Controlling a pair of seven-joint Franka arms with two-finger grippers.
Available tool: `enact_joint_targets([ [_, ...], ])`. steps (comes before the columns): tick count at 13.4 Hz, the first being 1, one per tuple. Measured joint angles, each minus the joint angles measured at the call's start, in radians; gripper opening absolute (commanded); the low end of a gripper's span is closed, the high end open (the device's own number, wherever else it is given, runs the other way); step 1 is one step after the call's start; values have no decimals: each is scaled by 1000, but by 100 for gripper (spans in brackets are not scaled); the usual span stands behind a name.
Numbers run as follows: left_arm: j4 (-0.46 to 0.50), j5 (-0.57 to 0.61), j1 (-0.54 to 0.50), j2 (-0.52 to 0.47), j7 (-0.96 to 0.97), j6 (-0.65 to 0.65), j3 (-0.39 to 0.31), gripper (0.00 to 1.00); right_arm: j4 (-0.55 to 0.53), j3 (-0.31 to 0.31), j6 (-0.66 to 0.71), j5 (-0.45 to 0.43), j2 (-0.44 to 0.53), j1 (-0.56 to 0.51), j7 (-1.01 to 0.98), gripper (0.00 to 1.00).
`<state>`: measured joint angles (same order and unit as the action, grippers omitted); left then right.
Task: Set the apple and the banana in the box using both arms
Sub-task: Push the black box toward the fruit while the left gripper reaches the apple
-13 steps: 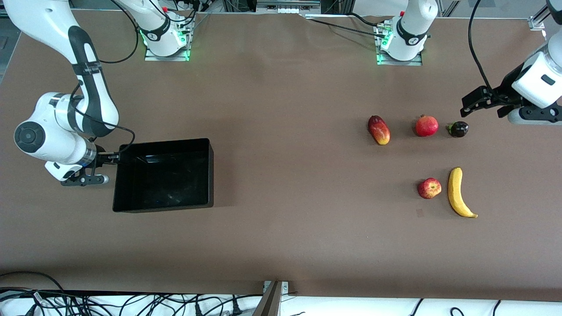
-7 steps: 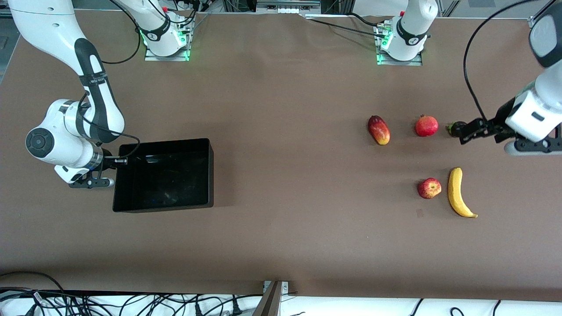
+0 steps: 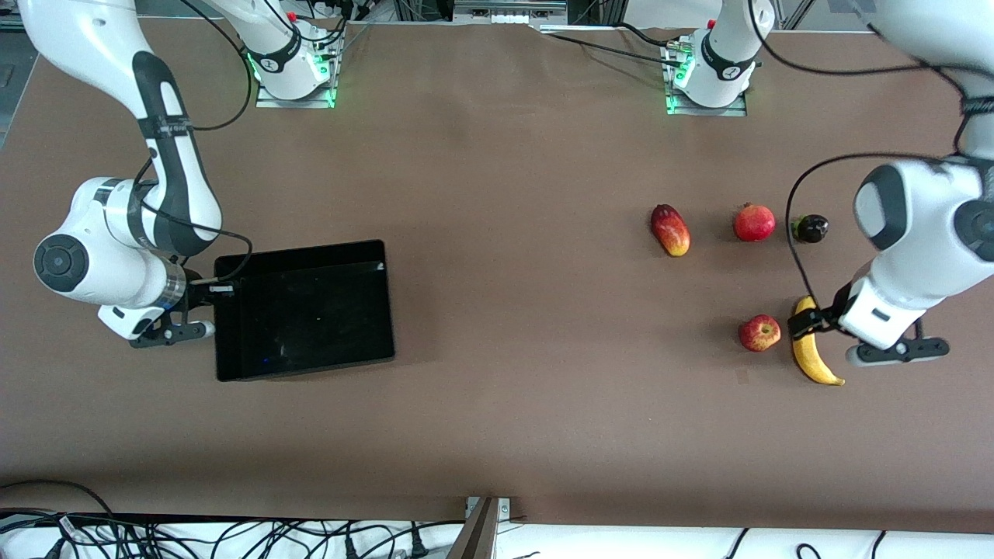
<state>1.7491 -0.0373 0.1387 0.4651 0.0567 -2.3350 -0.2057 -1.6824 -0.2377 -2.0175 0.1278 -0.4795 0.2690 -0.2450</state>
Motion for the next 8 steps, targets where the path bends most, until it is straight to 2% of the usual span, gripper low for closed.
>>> enact_joint_targets([
  [3,9,0,-1,101,1,-134,3,100,59,6,37,18,0,146,137,0],
  [6,25,0,-1,136,1,-180,4,100,60,26,23,109,-24,300,322,0],
  [8,53,0,-2,140,1,-207,8,100,74,33,-16,129,-54,388,440,0],
])
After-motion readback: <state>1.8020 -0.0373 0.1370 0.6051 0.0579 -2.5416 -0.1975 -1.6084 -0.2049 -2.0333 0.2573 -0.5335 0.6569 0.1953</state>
